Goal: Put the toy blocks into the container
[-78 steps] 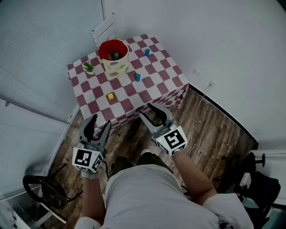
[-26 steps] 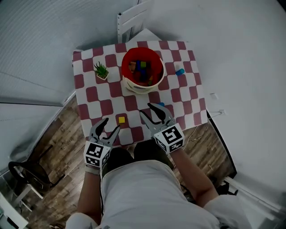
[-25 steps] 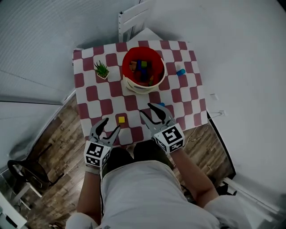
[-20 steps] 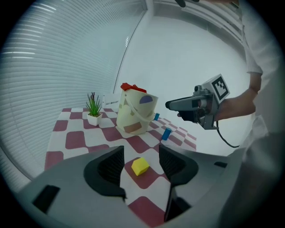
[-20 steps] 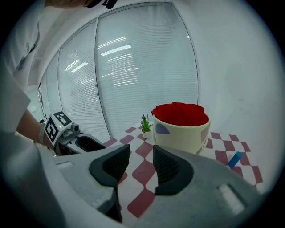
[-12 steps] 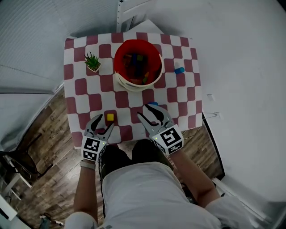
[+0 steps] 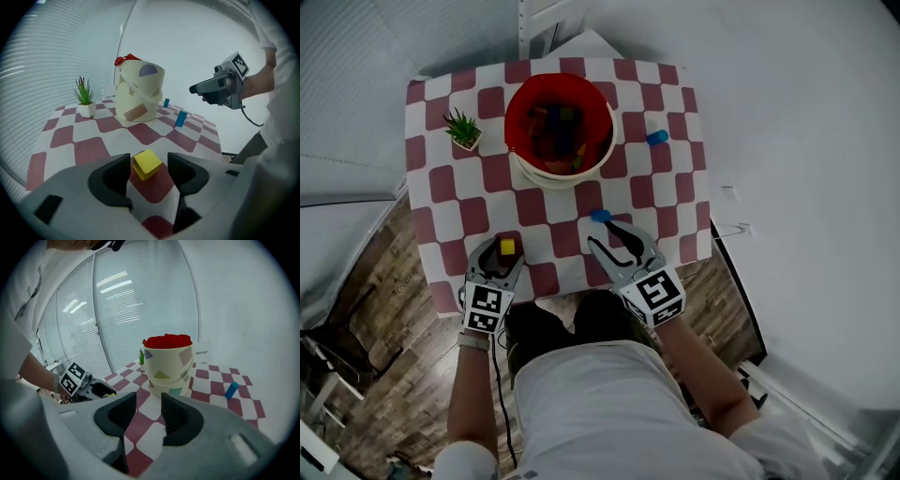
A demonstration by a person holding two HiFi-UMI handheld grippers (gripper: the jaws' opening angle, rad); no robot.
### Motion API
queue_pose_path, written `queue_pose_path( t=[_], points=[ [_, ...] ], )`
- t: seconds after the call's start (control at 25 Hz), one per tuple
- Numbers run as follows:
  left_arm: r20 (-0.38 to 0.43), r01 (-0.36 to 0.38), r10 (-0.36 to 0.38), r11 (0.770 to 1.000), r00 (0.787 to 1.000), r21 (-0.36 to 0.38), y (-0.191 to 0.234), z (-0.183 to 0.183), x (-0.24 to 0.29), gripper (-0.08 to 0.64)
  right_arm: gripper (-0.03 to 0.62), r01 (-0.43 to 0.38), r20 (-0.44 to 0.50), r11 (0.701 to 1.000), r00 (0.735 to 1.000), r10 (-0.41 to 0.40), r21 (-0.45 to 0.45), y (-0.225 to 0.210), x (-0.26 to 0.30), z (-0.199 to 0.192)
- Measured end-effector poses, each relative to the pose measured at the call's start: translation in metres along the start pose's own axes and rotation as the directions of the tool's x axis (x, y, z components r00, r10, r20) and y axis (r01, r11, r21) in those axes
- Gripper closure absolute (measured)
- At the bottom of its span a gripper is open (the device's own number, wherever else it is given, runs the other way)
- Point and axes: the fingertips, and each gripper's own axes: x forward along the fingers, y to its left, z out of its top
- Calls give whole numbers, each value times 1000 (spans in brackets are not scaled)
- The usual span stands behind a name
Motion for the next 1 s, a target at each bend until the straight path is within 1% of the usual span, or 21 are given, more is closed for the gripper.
queue_pose_path(
  t=[0.16,0.24,0.28,0.52,0.76,0.88,1.0],
  points=[
    [-19,-20,20,1000,1000,13,3,-3,5,339,439,23,-2,1000,1000,-23,17,-8,-9,-6],
    [-26,-28,29,999,999,27,4,-3,5,374,439,31,0,999,1000,-31,23,-11,-12,-8],
    [-26,-29,30,999,999,30,5,-3,5,374,439,35,1,999,999,-35,27,-12,-13,-9],
    [-24,-24,24,1000,999,14,6,0,3,379,439,52,13,998,999,-52,46,-14,-20,-12],
    [0,-17,17,999,1000,40,6,26,-5,379,439,69,39,996,997,-72,59,-17,-25,-7],
    [-5,-17,17,998,1000,56,8,38,-9,379,439,75,55,995,995,-79,68,-18,-27,-2],
    [7,-13,13,997,1000,77,7,55,-13,379,439,78,66,994,994,-82,73,-19,-29,0]
  ],
)
